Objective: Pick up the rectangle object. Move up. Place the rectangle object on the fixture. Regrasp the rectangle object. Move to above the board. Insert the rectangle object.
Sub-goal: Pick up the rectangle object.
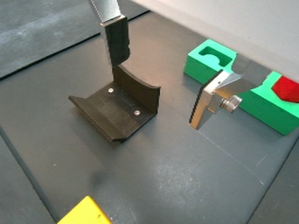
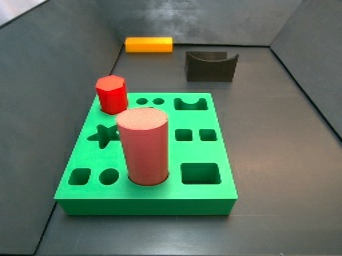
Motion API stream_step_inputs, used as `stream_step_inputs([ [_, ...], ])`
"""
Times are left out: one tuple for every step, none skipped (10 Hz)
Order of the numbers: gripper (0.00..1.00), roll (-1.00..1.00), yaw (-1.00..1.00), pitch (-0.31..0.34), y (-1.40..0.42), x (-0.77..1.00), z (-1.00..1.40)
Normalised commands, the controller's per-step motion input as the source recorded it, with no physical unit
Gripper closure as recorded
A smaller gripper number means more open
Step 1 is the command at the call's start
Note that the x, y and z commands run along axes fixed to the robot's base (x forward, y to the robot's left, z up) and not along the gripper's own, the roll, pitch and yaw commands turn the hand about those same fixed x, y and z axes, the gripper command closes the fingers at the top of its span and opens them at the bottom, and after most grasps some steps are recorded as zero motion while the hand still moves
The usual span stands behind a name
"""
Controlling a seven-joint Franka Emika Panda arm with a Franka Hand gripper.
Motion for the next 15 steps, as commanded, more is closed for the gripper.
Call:
stream_step_inputs([
  [0.0, 0.0, 0.0, 0.0, 0.03, 0.0, 0.0],
  [0.0, 0.0, -0.51, -0.044, 0.37, -0.24, -0.29],
  [0.0, 0.0, -0.89, -0.013, 0.1, -0.21, -0.41],
  [0.0, 0.0, -0.98, 0.0, 0.02, -0.18, -0.47],
  [0.0, 0.0, -1.0, 0.0, 0.0, -0.17, -0.48],
  [0.0, 0.0, -1.0, 0.0, 0.0, -0.14, -0.48],
  [0.0, 0.0, -1.0, -0.03, 0.0, -0.06, -0.4],
  [0.0, -0.05, -0.45, 0.0, 0.45, 0.0, 0.0],
  [0.0, 0.06, 0.13, 0.019, 0.0, 0.0, -0.21],
  [0.0, 0.0, -0.93, 0.0, 0.1, 0.13, -0.19],
  [0.0, 0.0, -1.0, 0.0, 0.0, 0.01, -0.23],
  [0.0, 0.0, -1.0, 0.0, 0.0, 0.0, -0.25],
  [0.0, 0.0, -1.0, 0.0, 0.0, 0.0, -0.25],
  [0.0, 0.0, -1.0, 0.0, 0.01, 0.0, -0.25],
  [0.0, 0.0, -0.63, -0.003, 0.41, 0.26, -0.43],
])
